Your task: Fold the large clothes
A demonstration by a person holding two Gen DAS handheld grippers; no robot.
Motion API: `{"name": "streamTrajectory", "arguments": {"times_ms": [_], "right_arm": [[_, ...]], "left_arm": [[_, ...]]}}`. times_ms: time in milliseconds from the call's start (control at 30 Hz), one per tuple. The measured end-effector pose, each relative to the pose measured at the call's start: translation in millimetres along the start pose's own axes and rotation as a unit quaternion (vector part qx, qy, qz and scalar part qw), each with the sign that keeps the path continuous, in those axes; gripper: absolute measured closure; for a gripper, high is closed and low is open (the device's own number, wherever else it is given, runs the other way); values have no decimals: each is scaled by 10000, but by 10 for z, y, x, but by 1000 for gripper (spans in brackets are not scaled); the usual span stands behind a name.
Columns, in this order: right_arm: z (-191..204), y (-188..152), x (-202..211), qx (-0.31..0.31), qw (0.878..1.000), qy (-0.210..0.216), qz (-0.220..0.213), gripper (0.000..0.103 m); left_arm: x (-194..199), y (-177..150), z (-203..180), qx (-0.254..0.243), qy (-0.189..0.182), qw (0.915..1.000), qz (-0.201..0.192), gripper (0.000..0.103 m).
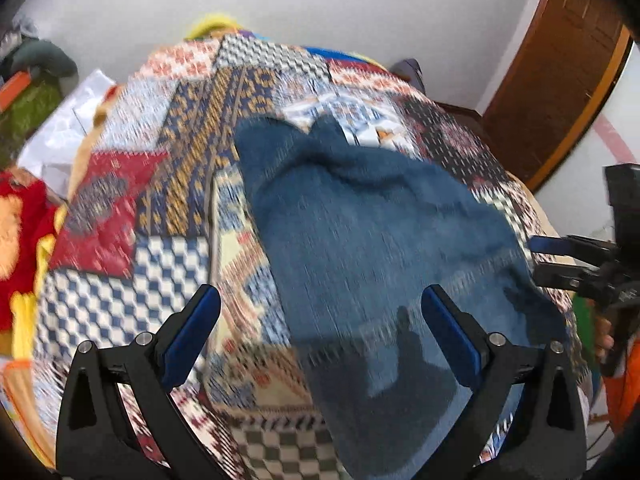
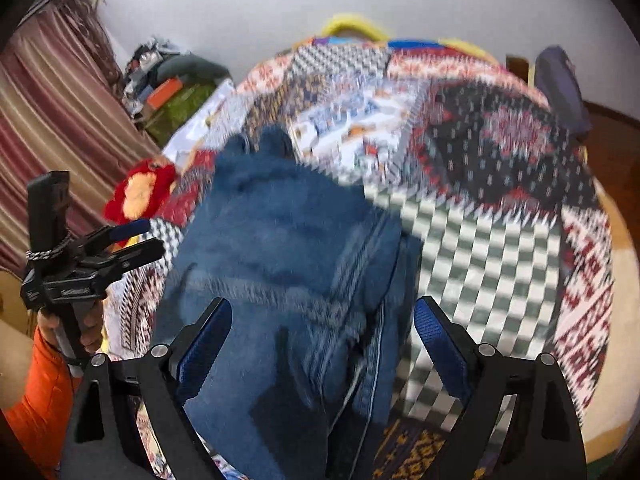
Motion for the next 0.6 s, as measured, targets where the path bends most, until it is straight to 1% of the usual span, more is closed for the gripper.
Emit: {"name": "streamTrajectory", "arguments": {"times_ms": [133, 167, 267, 333, 367, 400, 467, 533, 600], "right_arm": [[-164, -195, -274, -348, 9980, 127, 511, 12], [-221, -234, -343, -468, 9968, 180, 630, 12], [-323, -271, -463, -717, 9928, 578, 766, 12], [-354, -262, -519, -801, 9903, 713, 884, 12], [-361, -252, -543, -826, 9893, 782, 918, 11], [-368, -237, -571, -822, 9887, 831, 938, 11], [-360, -203, -630, -752, 9885, 880, 972, 11], [-350, -151, -693, -703, 9881, 928, 1009, 11], [-340, -117, -788, -766, 9855, 1005, 1137, 7]], "left_arm": [[-168, -238, 9, 184, -253, 9988, 378, 2], [-202, -265, 18, 278, -306, 9983, 408, 1], [-339, -304, 61, 690, -591, 9941, 599, 1], [-435, -272, 97, 919, -835, 9895, 737, 1], [-483, -250, 101, 995, -1035, 9870, 715, 1], [-551, -232, 103, 1071, -1171, 9840, 816, 1], [-646, -206, 98, 1184, -1348, 9794, 930, 1], [-749, -174, 98, 1362, -1573, 9723, 1068, 0], [-842, -160, 102, 1560, -1795, 9641, 1186, 0]]}}
Point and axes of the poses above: each gripper's, at about its wrist camera, not at the fingertips, and x roughly against the way its jaws point, z to its left, y to its top, the point moved 4 cm from there along -x, roughly the way its jaws point, and after that the axes turned 3 degrees about y, right-handed, at the moved point
